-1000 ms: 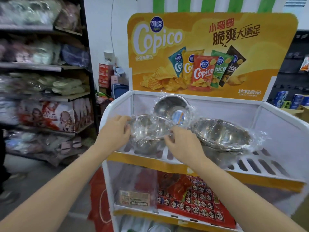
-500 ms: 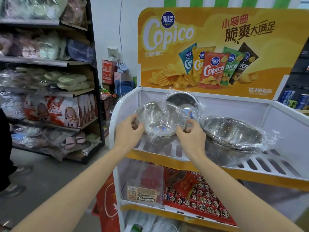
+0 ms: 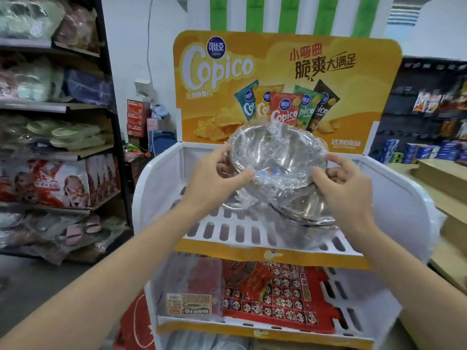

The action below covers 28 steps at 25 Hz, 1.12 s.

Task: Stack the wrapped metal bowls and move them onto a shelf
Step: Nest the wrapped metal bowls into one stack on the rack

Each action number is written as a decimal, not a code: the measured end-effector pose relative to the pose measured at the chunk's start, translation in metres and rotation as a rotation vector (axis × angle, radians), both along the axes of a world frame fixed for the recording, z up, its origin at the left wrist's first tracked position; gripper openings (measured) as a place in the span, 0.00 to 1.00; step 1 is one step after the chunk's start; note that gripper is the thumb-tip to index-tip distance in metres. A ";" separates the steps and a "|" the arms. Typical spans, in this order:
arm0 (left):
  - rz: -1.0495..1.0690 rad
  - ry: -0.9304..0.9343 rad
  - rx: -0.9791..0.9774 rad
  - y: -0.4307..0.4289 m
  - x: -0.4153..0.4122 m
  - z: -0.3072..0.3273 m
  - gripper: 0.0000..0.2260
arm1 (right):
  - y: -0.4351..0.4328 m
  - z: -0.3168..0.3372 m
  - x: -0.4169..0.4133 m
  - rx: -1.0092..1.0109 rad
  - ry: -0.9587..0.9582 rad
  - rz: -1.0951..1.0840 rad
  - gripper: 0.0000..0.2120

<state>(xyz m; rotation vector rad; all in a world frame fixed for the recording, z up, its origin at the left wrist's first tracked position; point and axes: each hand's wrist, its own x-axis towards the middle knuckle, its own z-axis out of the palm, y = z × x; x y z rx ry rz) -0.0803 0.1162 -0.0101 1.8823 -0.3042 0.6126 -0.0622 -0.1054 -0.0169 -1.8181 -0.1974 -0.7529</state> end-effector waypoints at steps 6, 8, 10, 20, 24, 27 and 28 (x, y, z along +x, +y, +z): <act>-0.085 0.015 0.017 -0.068 0.027 -0.014 0.15 | -0.071 -0.010 0.010 -0.049 0.057 -0.109 0.21; -0.080 0.049 0.031 -0.076 0.039 -0.022 0.20 | -0.081 -0.019 0.022 -0.025 0.128 -0.090 0.23; -0.022 0.118 0.070 -0.080 0.047 -0.030 0.31 | -0.086 -0.029 0.032 -0.032 0.176 -0.085 0.23; -0.062 0.250 0.018 -0.070 0.061 -0.051 0.31 | -0.099 -0.044 0.043 -0.127 0.281 -0.060 0.19; -0.035 0.161 0.338 -0.055 0.071 -0.036 0.37 | -0.117 -0.025 0.050 -0.456 0.288 0.047 0.28; -0.123 0.193 0.540 -0.047 0.080 -0.028 0.40 | -0.123 -0.015 0.061 -0.660 0.361 0.219 0.39; -0.159 0.220 0.537 -0.047 0.082 -0.029 0.39 | -0.123 -0.017 0.063 -0.652 0.394 0.273 0.41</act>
